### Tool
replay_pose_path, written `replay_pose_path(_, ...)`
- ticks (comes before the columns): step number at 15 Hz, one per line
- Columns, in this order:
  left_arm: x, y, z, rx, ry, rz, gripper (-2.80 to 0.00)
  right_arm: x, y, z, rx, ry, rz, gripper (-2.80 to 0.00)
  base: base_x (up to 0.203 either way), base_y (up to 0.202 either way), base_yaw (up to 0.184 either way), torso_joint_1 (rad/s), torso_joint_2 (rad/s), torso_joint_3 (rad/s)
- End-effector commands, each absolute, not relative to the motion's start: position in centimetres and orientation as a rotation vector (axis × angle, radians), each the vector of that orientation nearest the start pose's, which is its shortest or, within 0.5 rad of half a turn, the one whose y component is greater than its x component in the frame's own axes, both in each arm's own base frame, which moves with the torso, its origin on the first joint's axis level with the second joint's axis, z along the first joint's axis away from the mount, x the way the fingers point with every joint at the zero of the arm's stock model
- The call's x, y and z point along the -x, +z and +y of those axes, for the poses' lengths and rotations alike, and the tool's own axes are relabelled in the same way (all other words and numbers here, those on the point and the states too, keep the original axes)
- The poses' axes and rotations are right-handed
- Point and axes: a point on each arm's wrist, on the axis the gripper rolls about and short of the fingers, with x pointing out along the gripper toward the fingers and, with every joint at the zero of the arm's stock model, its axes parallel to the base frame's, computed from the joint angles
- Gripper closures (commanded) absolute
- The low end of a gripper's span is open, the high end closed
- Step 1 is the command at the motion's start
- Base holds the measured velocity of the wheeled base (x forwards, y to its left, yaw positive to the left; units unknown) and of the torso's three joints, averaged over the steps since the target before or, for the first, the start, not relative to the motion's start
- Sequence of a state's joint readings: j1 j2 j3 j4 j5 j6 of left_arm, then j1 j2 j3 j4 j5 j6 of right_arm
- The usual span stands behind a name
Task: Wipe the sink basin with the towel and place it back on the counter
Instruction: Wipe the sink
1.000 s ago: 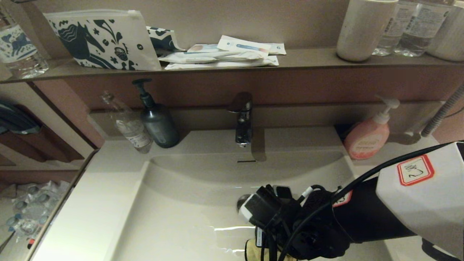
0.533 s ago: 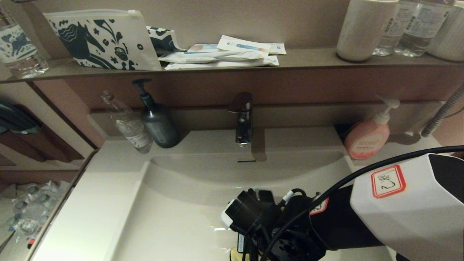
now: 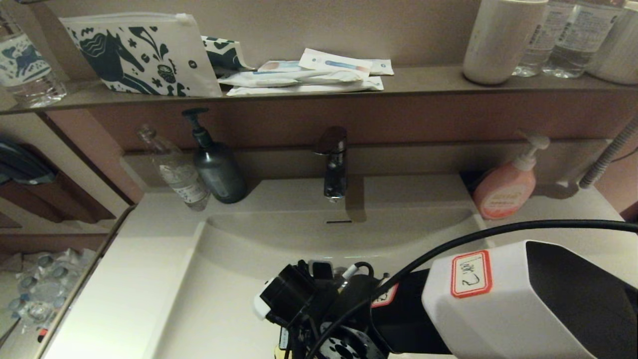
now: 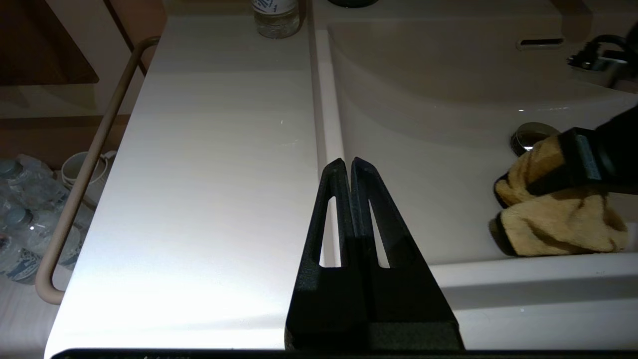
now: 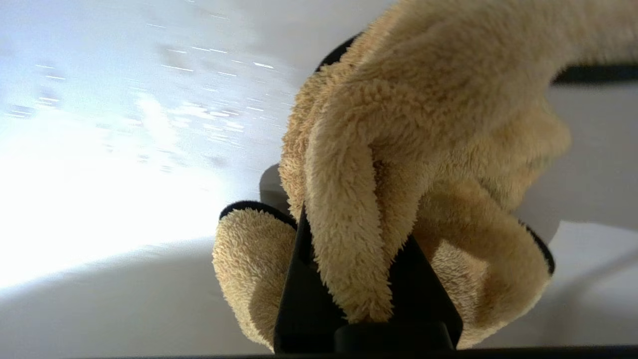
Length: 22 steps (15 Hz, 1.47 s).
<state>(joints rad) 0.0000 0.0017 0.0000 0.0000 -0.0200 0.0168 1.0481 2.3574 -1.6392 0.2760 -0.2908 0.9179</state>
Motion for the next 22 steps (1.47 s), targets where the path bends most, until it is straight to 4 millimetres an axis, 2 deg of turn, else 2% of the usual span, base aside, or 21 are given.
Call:
replay_pose_path(1,2.3,7.6,0.0,-0.017,-0.02,0.003,0.0,-23.3,6.7,39.7,-0.221,0.282,0.999,0.0,0.0,0.0,0.0,0.0,0.0,0.0)
replay_pose_path(5,2.3,7.6,0.0,-0.017,-0.02,0.003,0.0,-24.0,7.9,42.1,-0.247,0.33,0.998,0.0,0.0,0.0,0.0,0.0,0.0,0.0)
replay_pose_path(8,2.3,7.6,0.0,-0.017,-0.02,0.003,0.0,-23.1,8.1,42.9,-0.243,0.381,1.036,0.0,0.0,0.0,0.0,0.0,0.0,0.0)
replay_pose_path(10,2.3,7.6,0.0,-0.017,-0.021,0.003,0.0,-22.1,9.0,43.2,-0.254,0.441,1.059,0.0,0.0,0.0,0.0,0.0,0.0,0.0)
replay_pose_path(12,2.3,7.6,0.0,-0.017,-0.022,0.003,0.0,-22.2,8.3,43.4,-0.245,0.437,1.064,0.0,0.0,0.0,0.0,0.0,0.0,0.0)
replay_pose_path(14,2.3,7.6,0.0,-0.017,-0.02,0.003,0.0,-22.4,6.4,43.6,-0.215,0.41,1.078,0.0,0.0,0.0,0.0,0.0,0.0,0.0)
replay_pose_path(16,2.3,7.6,0.0,-0.017,-0.02,0.003,0.0,-23.9,5.1,43.0,-0.199,0.349,1.061,0.0,0.0,0.0,0.0,0.0,0.0,0.0)
replay_pose_path(20,2.3,7.6,0.0,-0.017,-0.02,0.003,0.0,-26.4,4.8,41.1,-0.191,0.245,1.035,0.0,0.0,0.0,0.0,0.0,0.0,0.0)
replay_pose_path(22,2.3,7.6,0.0,-0.017,-0.02,0.003,0.0,-26.9,4.4,39.8,-0.149,0.176,1.071,0.0,0.0,0.0,0.0,0.0,0.0,0.0)
